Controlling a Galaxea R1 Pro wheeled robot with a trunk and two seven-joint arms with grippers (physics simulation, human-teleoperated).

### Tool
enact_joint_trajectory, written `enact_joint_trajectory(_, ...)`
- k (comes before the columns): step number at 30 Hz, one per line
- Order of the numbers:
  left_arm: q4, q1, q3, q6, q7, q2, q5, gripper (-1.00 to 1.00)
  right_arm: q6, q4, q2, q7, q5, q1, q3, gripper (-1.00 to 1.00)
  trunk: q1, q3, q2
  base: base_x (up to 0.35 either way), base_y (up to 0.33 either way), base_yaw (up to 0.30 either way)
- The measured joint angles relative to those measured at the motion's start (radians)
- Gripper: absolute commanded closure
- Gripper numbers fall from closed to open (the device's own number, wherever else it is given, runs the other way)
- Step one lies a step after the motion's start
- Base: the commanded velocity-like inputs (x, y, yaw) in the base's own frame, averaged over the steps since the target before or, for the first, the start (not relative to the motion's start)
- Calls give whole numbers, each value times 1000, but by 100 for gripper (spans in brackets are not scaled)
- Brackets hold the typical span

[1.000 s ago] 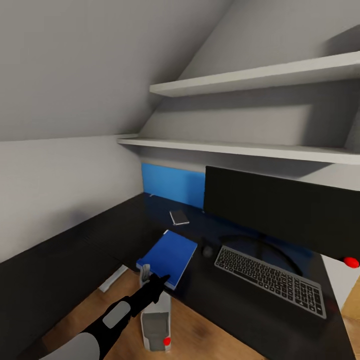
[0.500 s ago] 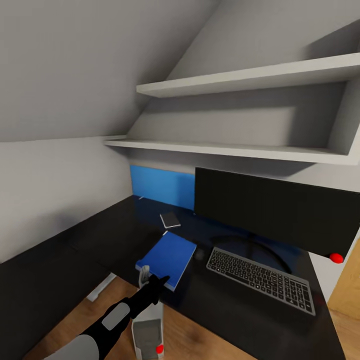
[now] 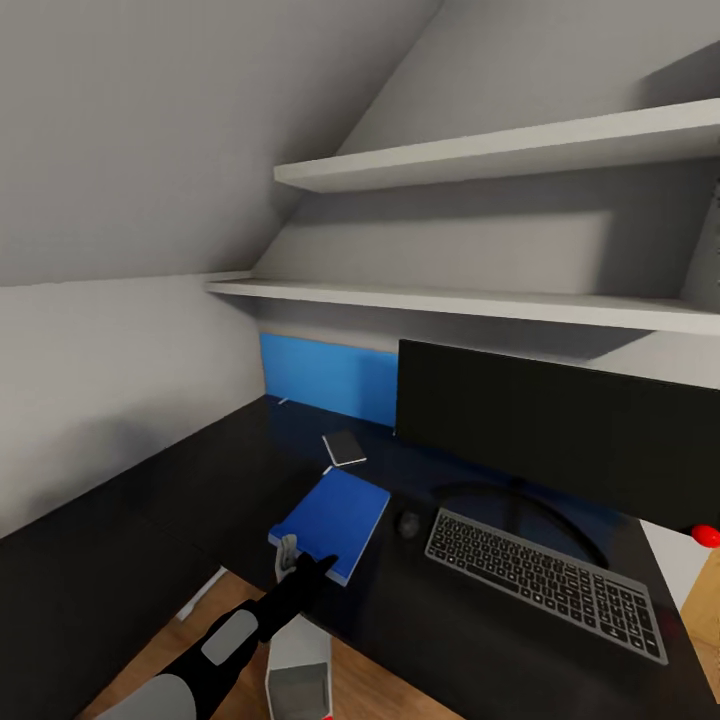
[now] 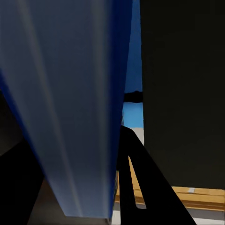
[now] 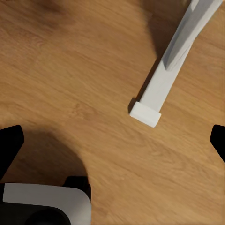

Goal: In the bedroom, organize the workspace by keeping the computer under the desk, ensuring the monitor is on the desk, placing the keyboard on the desk next to the monitor, placing the mouse on the desk next to the keyboard, moving the folder from the swivel chair onto the desk next to the mouse, stacking the notebook on top of the folder with the pen on top of the notebook, and positioning the swivel chair next to the desk.

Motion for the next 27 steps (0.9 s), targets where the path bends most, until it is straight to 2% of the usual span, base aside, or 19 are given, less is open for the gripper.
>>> enact_joint_trajectory(3, 2, 0, 2, 5, 0, 6, 2, 100, 0, 0, 0, 1, 0, 0, 0, -100, 0, 0, 0, 5, 3, -177)
enact_joint_trajectory(6, 4, 0, 21, 7, -1, 19, 3, 100, 0, 0, 0, 2, 0, 0, 1, -100, 0, 0, 0, 2, 1, -91)
enact_joint_trajectory(8, 5, 5, 48, 4, -2, 24, 2, 100, 0, 0, 0, 2, 0, 0, 1, -100, 0, 0, 0, 1, 0, -35)
enact_joint_trajectory(11, 6, 12, 62, 2, -2, 27, 2, 100, 0, 0, 0, 3, 0, 0, 1, -100, 0, 0, 0, 5, 0, -18)
enact_joint_trajectory(20, 6, 28, 74, 1, 0, 23, 3, 100, -1, 0, 0, 3, 0, 0, -3, -100, 0, 0, 0, 129, 0, -11)
enact_joint_trajectory(27, 6, 28, 76, 3, 0, 26, 4, 100, 0, 0, 0, 3, 1, 0, -2, -100, 0, 0, 0, 12, 0, -209)
